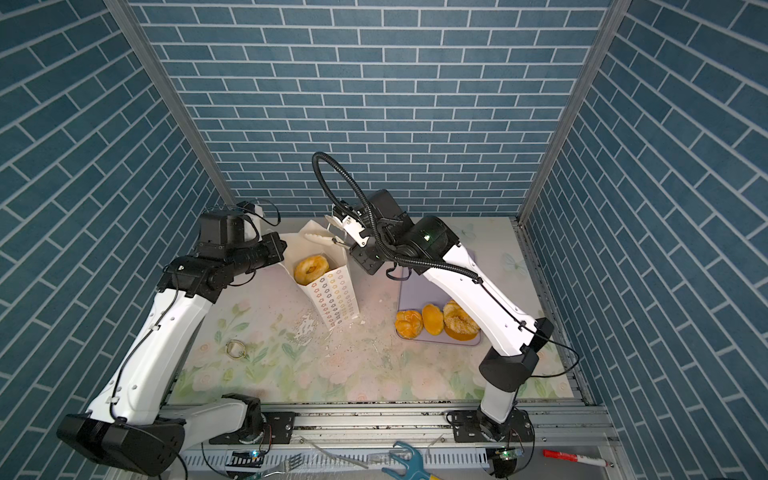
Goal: Place the fake bread into the paper bag
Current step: 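Swing the empty tongs back over the tray toward the flat yellow bun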
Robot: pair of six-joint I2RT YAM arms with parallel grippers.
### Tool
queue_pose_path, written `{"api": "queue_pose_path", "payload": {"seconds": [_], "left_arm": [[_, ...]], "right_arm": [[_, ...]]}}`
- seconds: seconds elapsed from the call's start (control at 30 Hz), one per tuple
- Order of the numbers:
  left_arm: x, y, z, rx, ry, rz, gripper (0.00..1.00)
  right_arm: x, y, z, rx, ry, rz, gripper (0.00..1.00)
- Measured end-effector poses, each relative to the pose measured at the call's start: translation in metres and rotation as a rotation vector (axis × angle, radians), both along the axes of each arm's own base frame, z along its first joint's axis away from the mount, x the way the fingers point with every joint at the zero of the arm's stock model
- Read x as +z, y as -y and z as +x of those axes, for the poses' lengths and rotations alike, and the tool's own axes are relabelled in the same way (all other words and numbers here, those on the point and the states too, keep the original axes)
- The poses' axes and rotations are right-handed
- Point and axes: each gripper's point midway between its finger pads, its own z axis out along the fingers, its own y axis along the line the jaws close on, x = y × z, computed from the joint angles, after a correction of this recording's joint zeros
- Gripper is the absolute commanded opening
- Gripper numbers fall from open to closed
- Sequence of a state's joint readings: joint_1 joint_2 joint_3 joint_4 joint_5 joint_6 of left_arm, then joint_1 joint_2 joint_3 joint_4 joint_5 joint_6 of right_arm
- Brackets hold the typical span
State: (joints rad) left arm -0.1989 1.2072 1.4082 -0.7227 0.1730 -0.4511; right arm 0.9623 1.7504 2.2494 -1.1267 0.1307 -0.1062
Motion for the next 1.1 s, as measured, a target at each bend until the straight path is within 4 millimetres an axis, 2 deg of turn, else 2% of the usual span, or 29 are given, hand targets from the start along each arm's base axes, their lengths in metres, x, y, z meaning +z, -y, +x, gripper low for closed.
{"api": "queue_pose_path", "payload": {"seconds": [0.1,0.27,0.37,0.53,0.63,0.73,0.87,1.1], "left_arm": [[0.0,0.0,0.0,0.0,0.0,0.0,0.0],[0.0,0.0,0.0,-0.001,0.0,0.0,0.0],[0.0,0.0,0.0,-0.003,0.001,0.004,0.0],[0.0,0.001,0.0,-0.007,0.002,0.004,0.0],[0.0,0.001,0.0,-0.009,0.003,0.007,0.0],[0.0,0.001,0.0,-0.011,0.004,0.009,0.0],[0.0,0.001,0.0,-0.011,0.004,0.009,0.0],[0.0,0.0,-0.001,-0.011,0.002,0.01,0.0]], "right_arm": [[0.013,0.007,0.0,-0.012,0.031,0.003,0.38],[0.022,0.014,0.0,-0.025,0.056,0.002,0.38],[0.033,0.024,0.002,-0.05,0.09,0.009,0.37],[0.06,0.058,0.009,-0.152,0.17,0.026,0.37],[0.069,0.089,0.019,-0.24,0.195,0.033,0.37],[0.066,0.121,0.03,-0.336,0.184,0.029,0.37],[0.048,0.157,0.045,-0.446,0.137,0.004,0.38],[0.009,0.194,0.059,-0.56,0.009,-0.051,0.39]]}}
